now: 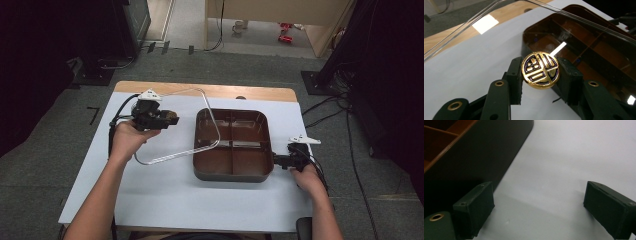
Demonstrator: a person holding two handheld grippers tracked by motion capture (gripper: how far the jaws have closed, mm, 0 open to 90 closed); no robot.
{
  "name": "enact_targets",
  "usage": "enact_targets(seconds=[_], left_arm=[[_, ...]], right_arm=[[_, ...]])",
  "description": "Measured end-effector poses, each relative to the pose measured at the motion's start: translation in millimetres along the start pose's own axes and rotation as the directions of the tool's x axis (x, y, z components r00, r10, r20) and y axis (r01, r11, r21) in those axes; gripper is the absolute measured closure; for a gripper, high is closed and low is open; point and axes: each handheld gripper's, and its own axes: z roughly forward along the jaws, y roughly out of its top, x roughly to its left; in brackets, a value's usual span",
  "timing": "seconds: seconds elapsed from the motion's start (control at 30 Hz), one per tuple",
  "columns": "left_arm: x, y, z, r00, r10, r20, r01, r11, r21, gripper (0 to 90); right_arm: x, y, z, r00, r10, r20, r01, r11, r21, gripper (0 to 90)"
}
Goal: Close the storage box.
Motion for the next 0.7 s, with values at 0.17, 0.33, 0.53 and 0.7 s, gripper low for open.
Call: enact_targets(seconds=[0.17, 0.33, 0.53, 0.7], left_arm=[[-9.7, 4.3, 11.4, 0.9996, 0.026, 0.011, -0.026, 0.9996, 0.012, 59.5], [-21.3, 9.6, 25.1, 0.9986, 0.047, 0.026, -0.047, 0.9987, 0.021, 59.5], [-41.6, 17.6, 45.5, 0.9953, 0.069, 0.067, -0.071, 0.9973, 0.021, 59.5], [-55.3, 22.3, 60.7, 0.9917, 0.086, 0.096, -0.089, 0.9958, 0.024, 59.5]], right_arm=[[-0.4, 0.0, 0.2, 1.0000, -0.005, 0.001, 0.005, 1.0000, -0.003, 8.8], [-0.1, 0.0, 0.1, 1.0000, -0.002, 0.001, 0.002, 1.0000, -0.002, 8.8], [-0.1, 0.0, 0.2, 1.0000, -0.001, 0.001, 0.001, 1.0000, -0.003, 8.8], [-0.1, 0.0, 0.1, 1.0000, -0.001, 0.001, 0.001, 1.0000, -0.003, 8.8]])
